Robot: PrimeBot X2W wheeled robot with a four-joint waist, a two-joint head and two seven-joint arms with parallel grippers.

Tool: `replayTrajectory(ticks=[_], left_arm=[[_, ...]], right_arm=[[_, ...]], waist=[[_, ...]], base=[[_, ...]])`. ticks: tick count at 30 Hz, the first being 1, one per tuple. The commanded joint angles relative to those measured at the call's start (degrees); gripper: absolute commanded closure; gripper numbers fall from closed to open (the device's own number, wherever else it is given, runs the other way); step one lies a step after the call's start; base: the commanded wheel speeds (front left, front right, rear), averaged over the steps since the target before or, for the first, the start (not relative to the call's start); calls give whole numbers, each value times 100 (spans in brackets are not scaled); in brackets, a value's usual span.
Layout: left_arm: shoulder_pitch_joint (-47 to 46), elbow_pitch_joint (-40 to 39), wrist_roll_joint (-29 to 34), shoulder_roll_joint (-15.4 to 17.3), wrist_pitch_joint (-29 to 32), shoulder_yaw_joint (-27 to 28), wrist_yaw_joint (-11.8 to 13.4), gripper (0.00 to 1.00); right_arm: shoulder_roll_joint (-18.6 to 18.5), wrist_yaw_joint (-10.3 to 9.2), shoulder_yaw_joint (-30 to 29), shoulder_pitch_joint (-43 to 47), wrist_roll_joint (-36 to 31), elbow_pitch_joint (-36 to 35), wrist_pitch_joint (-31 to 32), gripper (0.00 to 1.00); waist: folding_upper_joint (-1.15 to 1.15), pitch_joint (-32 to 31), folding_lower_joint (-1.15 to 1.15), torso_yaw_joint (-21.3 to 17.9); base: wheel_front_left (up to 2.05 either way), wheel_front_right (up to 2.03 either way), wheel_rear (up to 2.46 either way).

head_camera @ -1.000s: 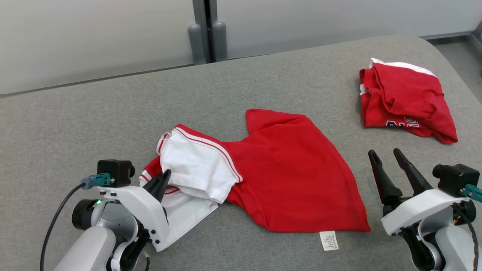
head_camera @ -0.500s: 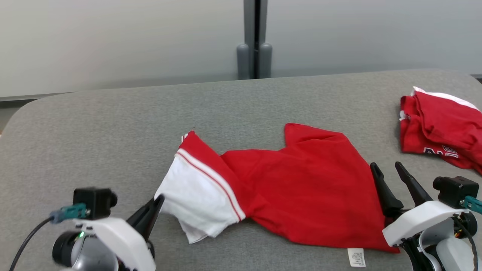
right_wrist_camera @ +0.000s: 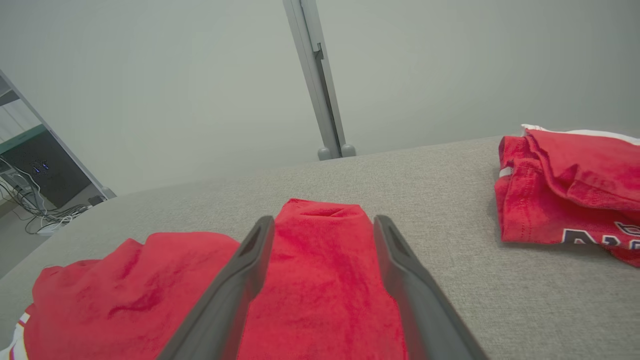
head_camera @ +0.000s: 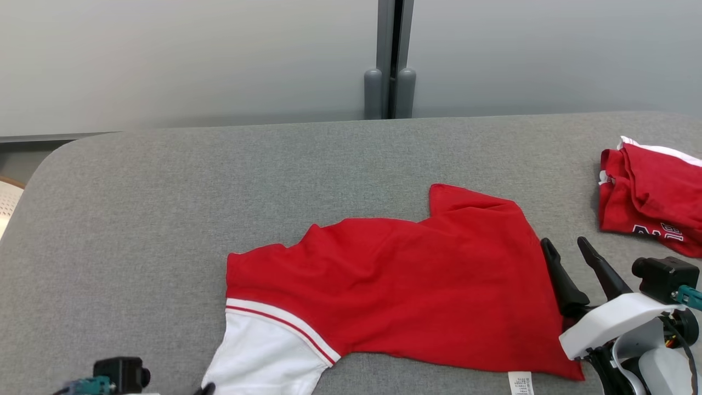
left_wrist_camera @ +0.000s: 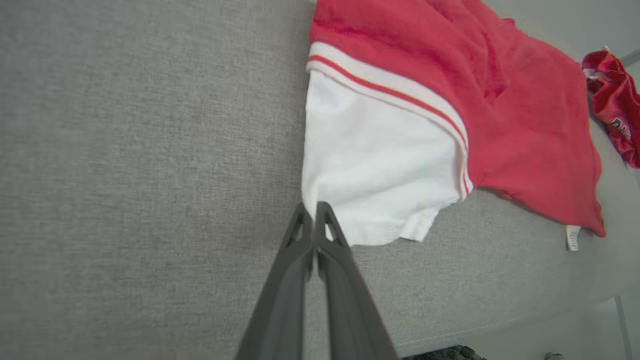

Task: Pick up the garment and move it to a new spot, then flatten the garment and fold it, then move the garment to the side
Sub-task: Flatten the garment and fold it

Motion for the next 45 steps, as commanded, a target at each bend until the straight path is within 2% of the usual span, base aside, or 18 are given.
replayTrajectory(ticks=[1,2,3,10,18,21,26,28,36,45], left_arm=[[53,178,-66,-40,44,-56,-53,92],[74,278,-75,-57,74,-96,-74,17],[73,371,-72,-67,71,-128,-100,0],[-262,432,404,69,-474,30,-34,0],[-639,78,1291,140,-1840,402,182,0],[-743,20,1678,125,-2530,530,276,0],[-662,87,1964,74,-3075,605,400,0],[-582,123,2132,60,-3291,568,377,0],[-310,642,2240,-324,-3501,534,336,0],[-522,882,2410,-450,-3536,495,237,0]], right_arm=[[-35,0,-11,68,-13,-23,28,0],[-41,0,-16,80,-17,-23,31,0],[-44,0,-16,84,-21,-29,41,0],[-66,0,-27,82,-74,-129,-17,0],[25,0,-18,41,-207,-426,-423,0],[71,0,-214,1,-402,-556,-715,0],[117,0,-423,79,-705,-652,-872,0],[138,0,-478,159,-801,-693,-933,0],[143,0,-430,485,-1055,-611,-1065,0],[203,0,-267,457,-1081,-533,-1060,0]], waist=[[0,2,0,-36],[0,2,0,-51],[0,2,0,-69],[0,-77,0,-172],[0,-313,0,-337],[0,-401,0,-424],[0,-471,0,-500],[0,-491,0,-521],[0,-507,0,-568],[0,-510,0,-603]], base=[[0,0,0],[0,0,0],[0,0,0],[0,0,0],[0,0,0],[0,0,0],[0,0,0],[0,0,0],[0,0,0],[0,0,0]])
